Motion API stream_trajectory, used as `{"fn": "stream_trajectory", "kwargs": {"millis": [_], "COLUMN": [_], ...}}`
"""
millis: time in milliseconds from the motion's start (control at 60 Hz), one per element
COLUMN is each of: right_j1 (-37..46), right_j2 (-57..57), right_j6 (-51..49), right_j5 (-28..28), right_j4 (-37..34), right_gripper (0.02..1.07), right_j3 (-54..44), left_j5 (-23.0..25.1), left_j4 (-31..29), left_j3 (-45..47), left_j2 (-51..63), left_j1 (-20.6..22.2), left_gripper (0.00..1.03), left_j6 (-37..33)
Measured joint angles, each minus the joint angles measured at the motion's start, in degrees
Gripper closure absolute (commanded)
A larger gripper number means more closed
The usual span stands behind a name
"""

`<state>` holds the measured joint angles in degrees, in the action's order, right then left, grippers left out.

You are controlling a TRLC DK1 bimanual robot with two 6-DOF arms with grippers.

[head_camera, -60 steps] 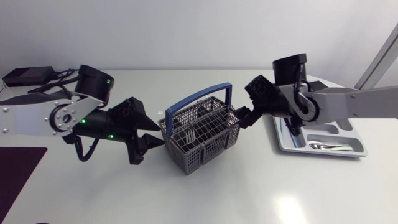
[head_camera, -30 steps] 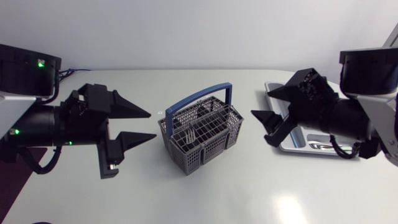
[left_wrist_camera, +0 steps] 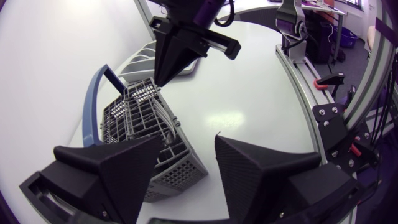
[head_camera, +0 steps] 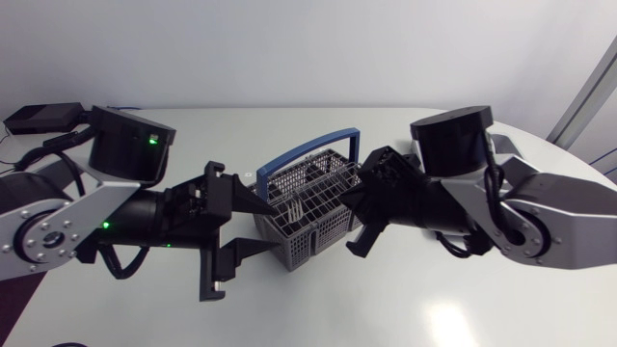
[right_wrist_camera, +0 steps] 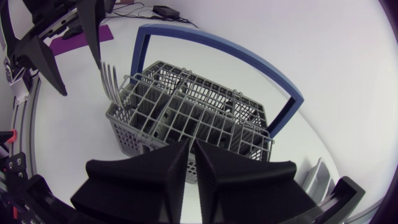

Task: Unload the cutlery basket into the drawer organizer.

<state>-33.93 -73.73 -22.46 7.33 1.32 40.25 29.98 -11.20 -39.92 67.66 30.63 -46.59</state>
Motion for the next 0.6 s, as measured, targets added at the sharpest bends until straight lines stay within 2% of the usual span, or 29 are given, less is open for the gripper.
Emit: {"fn": "stream_trajectory", "kwargs": {"millis": [117, 317, 517, 600], "right_j1": [-0.5, -0.6, -0.5, -0.5], "right_j2": [-4.4, -10.4, -10.7, -8.4], "right_j6": [0.2, 0.2, 0.2, 0.2], "right_j5": [0.0, 0.0, 0.2, 0.4], "right_j4": [2.7, 3.9, 4.1, 3.3], "right_gripper": [0.97, 0.97, 0.96, 0.96], "right_j3": [1.9, 3.6, 3.6, 3.6], "left_j5": [0.0, 0.7, 1.0, 1.5], "left_j4": [3.6, 6.3, 7.0, 5.0], "left_j3": [0.5, 0.7, 0.7, 0.7], "left_j2": [4.0, 11.7, 12.0, 9.4], "left_j1": [0.0, -4.0, -4.2, -4.2], "left_gripper": [0.32, 0.32, 0.32, 0.32], "left_j6": [0.0, -1.1, -1.5, -1.2]}}
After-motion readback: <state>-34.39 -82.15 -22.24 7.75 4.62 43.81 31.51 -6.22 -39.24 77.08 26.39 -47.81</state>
